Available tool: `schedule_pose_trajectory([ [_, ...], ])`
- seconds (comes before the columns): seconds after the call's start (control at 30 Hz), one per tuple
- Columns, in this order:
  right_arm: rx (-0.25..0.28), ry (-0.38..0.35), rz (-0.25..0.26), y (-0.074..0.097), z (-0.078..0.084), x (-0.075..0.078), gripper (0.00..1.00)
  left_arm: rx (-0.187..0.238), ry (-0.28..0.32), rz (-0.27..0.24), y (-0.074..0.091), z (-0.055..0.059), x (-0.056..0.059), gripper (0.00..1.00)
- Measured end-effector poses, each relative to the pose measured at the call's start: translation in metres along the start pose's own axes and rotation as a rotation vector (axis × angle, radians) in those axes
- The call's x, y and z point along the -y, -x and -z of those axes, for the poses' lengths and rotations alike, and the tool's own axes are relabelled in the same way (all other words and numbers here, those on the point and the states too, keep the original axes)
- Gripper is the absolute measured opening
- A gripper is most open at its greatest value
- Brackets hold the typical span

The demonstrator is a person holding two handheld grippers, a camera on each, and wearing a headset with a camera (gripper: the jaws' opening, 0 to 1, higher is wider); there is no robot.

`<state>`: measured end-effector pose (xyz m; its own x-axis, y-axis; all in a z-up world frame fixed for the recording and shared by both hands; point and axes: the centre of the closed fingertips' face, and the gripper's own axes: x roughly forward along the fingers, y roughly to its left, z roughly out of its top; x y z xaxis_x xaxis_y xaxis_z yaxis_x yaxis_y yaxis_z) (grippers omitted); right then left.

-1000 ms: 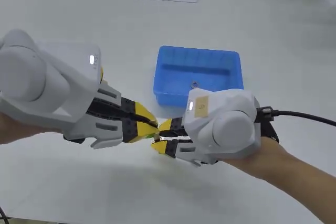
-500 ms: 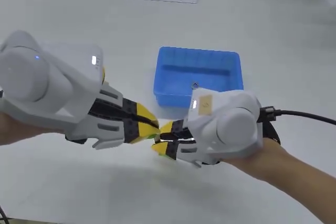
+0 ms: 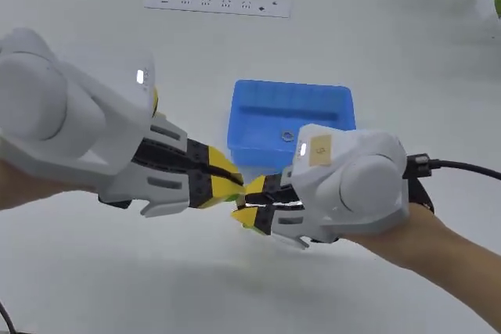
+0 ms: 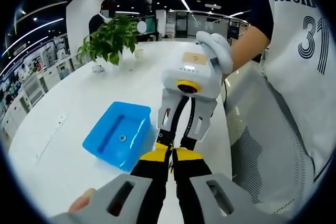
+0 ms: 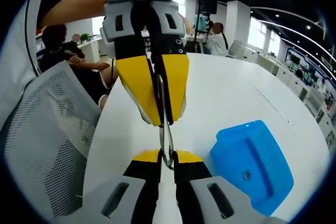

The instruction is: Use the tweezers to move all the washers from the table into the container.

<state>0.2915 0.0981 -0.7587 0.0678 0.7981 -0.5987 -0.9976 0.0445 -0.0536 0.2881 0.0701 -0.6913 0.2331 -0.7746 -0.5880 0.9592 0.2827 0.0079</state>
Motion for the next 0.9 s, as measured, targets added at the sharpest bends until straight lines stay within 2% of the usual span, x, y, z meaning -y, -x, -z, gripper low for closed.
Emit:
schedule_pose_trajectory([
  [0.1,-0.005,0.015,0.010,0.004,-0.002,0.005,0.10,0.012,0.000,-0.009,0.000,-0.006,-0.004,0.07],
  [0.33,0.001,0.040,0.023,0.013,-0.008,0.014,0.10,0.009,-0.031,-0.017,0.000,-0.019,-0.009,0.07],
  [0.6,0.021,0.058,0.070,0.027,-0.017,0.036,0.10,0.021,-0.074,-0.036,0.000,-0.038,-0.024,0.07],
  [0.77,0.047,0.065,0.099,0.035,-0.027,0.046,0.10,0.026,-0.107,-0.034,0.001,-0.052,-0.029,0.07],
  [0.9,0.055,0.075,0.121,0.039,-0.030,0.057,0.10,0.030,-0.123,-0.041,0.003,-0.058,-0.037,0.07],
])
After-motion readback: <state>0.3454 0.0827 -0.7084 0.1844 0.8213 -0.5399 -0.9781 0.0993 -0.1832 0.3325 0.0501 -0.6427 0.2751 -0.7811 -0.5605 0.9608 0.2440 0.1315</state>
